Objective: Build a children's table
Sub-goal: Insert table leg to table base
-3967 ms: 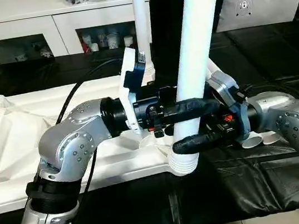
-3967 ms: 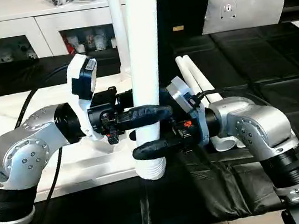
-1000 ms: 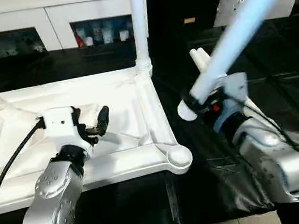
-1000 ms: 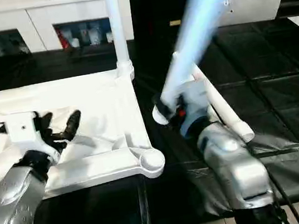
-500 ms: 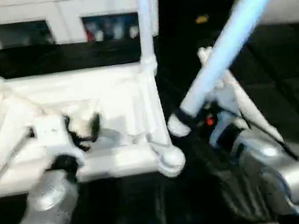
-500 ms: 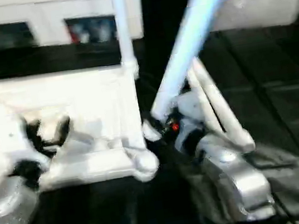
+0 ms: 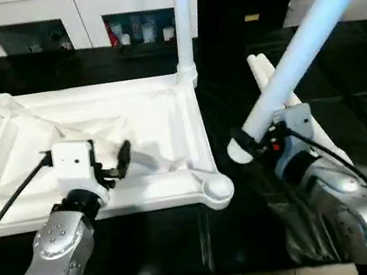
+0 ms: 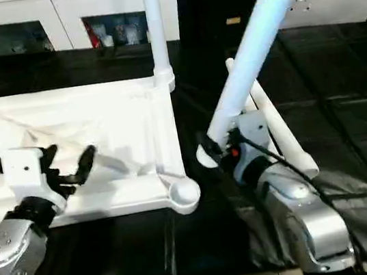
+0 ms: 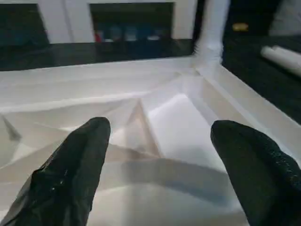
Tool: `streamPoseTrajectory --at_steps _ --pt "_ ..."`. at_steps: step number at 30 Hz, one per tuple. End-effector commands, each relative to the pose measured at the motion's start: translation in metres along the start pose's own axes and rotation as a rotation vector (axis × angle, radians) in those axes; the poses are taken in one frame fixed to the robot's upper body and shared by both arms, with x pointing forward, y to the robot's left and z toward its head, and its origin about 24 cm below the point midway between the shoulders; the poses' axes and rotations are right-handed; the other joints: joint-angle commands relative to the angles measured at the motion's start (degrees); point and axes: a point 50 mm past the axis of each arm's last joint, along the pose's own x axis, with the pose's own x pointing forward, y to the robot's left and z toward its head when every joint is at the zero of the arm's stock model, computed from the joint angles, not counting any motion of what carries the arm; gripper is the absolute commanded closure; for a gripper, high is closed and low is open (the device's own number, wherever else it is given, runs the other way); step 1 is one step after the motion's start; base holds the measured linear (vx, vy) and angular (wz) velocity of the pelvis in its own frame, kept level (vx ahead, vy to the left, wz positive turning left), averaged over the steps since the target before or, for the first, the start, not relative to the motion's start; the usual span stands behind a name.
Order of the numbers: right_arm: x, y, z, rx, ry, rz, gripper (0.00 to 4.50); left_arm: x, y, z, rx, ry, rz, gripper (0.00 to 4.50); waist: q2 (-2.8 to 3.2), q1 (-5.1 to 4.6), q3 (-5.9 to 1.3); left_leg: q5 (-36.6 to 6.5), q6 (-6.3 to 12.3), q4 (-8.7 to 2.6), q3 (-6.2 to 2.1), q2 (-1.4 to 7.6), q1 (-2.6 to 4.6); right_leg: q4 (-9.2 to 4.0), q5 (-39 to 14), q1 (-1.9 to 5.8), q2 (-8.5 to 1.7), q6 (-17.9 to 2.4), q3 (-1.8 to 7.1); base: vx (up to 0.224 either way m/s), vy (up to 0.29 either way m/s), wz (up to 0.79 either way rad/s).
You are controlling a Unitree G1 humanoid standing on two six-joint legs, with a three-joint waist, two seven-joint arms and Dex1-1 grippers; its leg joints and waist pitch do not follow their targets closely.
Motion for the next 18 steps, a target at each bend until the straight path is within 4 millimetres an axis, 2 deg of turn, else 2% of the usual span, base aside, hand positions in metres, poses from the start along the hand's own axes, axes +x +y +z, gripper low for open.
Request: streamPoseTrajectory --at_steps 1,2,3,4,5,6,7,8,10,11,12,13,15,17,18 --pt "0.002 0.005 0.012 -0.040 -0.080 0.002 2.59 0.001 0.000 -0.004 0.025 0.018 -0.049 0.54 0.22 -0.25 -1.83 -21.9 -1.32 -4.93 -3.01 6.76 1.74 -7.22 -29.6 0.62 -8.32 -7.1 4.99 -0.055 0.024 0.00" --pt "0.002 0.005 0.012 -0.040 -0.080 0.002 2.59 0.001 0.000 -0.004 0.025 0.018 -0.049 0.54 0.68 -0.43 -1.96 -22.6 -2.03 -5.18 -3.28 6.86 1.43 -6.92 -29.0 0.81 -8.22 -6.7 4.93 0.000 0.000 0.00" --pt "0.002 0.005 0.012 -0.052 -0.089 -0.007 2.59 0.001 0.001 -0.005 0.023 0.019 -0.061 0.54 0.87 -0.80 -2.50 -21.6 -2.86 -5.83 -3.57 7.30 0.95 -6.22 -21.5 1.11 -7.88 -7.0 4.82 0.000 0.000 0.00" --pt "0.002 0.007 0.011 -0.027 -0.074 0.000 2.59 0.001 0.001 -0.007 0.031 0.032 -0.088 0.54 0.85 -0.83 -2.62 -20.5 -2.75 -5.83 -3.49 7.44 0.98 -5.96 -18.2 1.03 -7.92 -7.6 4.98 0.000 0.000 0.00" --pt "0.002 0.009 0.009 -0.022 -0.065 0.017 2.59 0.002 0.000 -0.007 0.050 0.045 -0.134 0.54 1.73 -0.64 -2.77 -18.5 -2.13 -5.76 -3.40 7.30 0.86 -5.46 -13.5 1.19 -8.05 -8.8 5.06 0.000 0.000 0.00" --pt "0.002 0.010 0.009 -0.019 -0.063 0.025 2.59 0.002 -0.001 -0.008 0.052 0.047 -0.148 0.37 1.46 -0.72 -2.84 -18.2 -1.95 -5.76 -3.17 7.27 0.83 -5.55 -12.4 1.19 -7.97 -9.0 5.02 0.000 0.000 0.00" --pt "0.002 0.015 0.005 0.004 -0.047 0.089 2.60 0.004 -0.007 -0.006 0.080 0.074 -0.314 0.21 1.06 -0.58 -3.25 -16.3 -1.18 -5.64 -3.03 7.19 0.58 -5.32 -9.9 1.75 -8.25 -9.9 4.97 0.000 0.000 0.00" --pt "0.001 0.014 0.002 0.004 -0.047 0.097 2.60 0.005 -0.011 -0.004 0.111 0.088 -0.431 0.21 1.12 -0.12 -3.35 -13.9 -0.05 -5.41 -2.72 6.95 0.61 -5.25 -8.6 1.60 -8.39 -10.0 5.14 0.000 0.000 0.00" --pt "0.002 0.012 0.001 0.004 -0.051 0.100 2.60 0.005 -0.012 -0.004 0.142 0.105 -0.491 0.07 1.01 0.08 -3.64 -9.6 1.15 -5.33 -2.51 7.07 0.31 -4.81 -4.2 2.00 -8.49 -11.1 4.94 0.000 0.000 0.00" --pt "0.002 0.012 0.001 0.003 -0.053 0.105 2.60 0.005 -0.012 -0.004 0.160 0.116 -0.516 0.07 1.20 0.19 -3.91 -7.1 1.88 -5.18 -2.42 7.16 0.41 -4.47 -0.6 2.06 -8.35 -11.8 4.72 0.000 0.000 0.00" --pt "0.002 0.010 0.002 0.008 -0.062 0.110 2.60 0.006 -0.009 -0.005 0.209 0.144 -0.570 0.02 1.68 0.19 -4.12 -5.2 2.56 -5.05 -2.39 7.13 0.34 -4.00 2.7 2.31 -8.25 -12.5 4.50 0.000 0.000 0.00" --pt "0.003 0.010 0.003 0.011 -0.069 0.109 2.60 0.007 -0.008 -0.005 0.229 0.154 -0.591 0.00 1.61 0.20 -4.22 -4.8 2.88 -4.95 -2.28 7.08 0.49 -3.97 3.8 2.17 -8.06 -12.6 4.41 0.000 0.000 0.00" --pt "0.002 0.008 0.004 0.003 -0.074 0.106 2.60 0.007 -0.008 -0.004 0.241 0.169 -0.676 0.00 1.56 0.27 -4.48 -3.5 3.61 -4.75 -2.02 7.00 0.53 -3.80 5.8 2.49 -8.29 -13.3 4.39 0.000 0.000 0.00" --pt "0.001 0.004 0.006 0.001 -0.108 0.080 2.60 0.004 -0.015 -0.003 0.230 0.207 -0.845 0.00 2.09 0.50 -4.55 -3.8 3.39 -4.73 -1.98 7.14 0.66 -3.89 5.6 2.45 -8.33 -13.8 4.33 0.000 0.000 0.00" --pt "0.001 0.004 0.006 0.001 -0.114 0.077 2.60 0.004 -0.016 -0.003 0.229 0.214 -0.870 0.18 2.17 0.66 -4.69 -4.6 2.99 -4.78 -1.94 7.23 0.79 -3.69 4.8 2.47 -8.26 -14.1 4.29 0.000 0.000 0.00"
